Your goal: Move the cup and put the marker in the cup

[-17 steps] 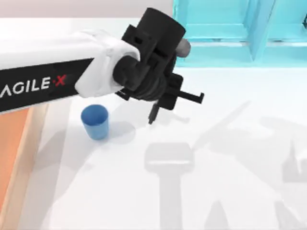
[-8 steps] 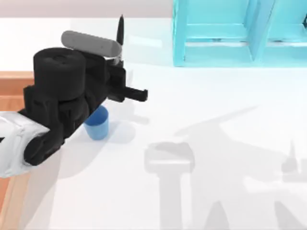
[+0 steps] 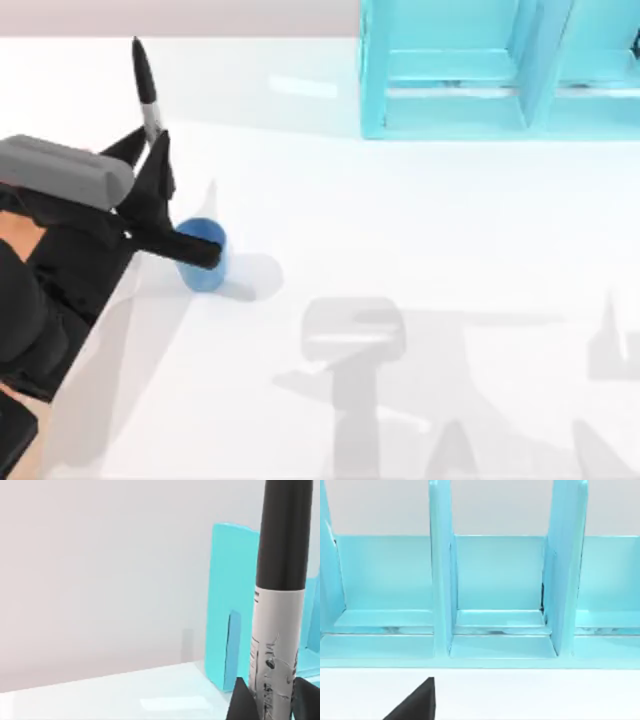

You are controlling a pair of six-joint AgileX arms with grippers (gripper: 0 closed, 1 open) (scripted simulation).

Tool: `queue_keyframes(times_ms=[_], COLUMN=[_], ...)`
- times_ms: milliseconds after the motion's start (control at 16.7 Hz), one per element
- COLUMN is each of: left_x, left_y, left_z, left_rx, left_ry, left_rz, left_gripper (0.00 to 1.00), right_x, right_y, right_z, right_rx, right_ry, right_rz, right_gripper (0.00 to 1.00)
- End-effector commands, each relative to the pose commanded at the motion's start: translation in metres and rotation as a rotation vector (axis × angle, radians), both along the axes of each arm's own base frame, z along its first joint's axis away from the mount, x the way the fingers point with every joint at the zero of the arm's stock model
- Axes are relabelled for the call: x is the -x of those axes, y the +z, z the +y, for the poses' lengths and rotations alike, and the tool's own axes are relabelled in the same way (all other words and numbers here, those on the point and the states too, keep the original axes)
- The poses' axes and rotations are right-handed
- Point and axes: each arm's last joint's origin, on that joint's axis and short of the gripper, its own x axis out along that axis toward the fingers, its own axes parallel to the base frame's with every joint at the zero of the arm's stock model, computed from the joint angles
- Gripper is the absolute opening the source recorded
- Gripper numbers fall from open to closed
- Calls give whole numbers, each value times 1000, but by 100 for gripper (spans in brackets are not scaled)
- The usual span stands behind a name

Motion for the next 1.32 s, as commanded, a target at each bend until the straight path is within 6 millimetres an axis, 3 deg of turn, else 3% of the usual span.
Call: queue_keyframes(times_ms=[180,540,720,1080,1320], left_x=[12,12,1,-26,-28], left_y=[-2,-2,0,-16,-15], left_z=[8,7,3,-5,-6], left_rx=[12,11,21,10,13], left_ry=[7,6,2,10,7], left_rz=[-54,-57,-77,-53,-59], left_gripper=[0,0,0,0,0], right_x=[0,0,0,0,0], right_y=[0,0,0,0,0], right_z=[0,0,0,0,0], right_rx=[0,0,0,0,0], right_ry=[0,0,0,0,0], right_rz=[0,0,0,0,0], right_gripper=[100,100,100,100,100])
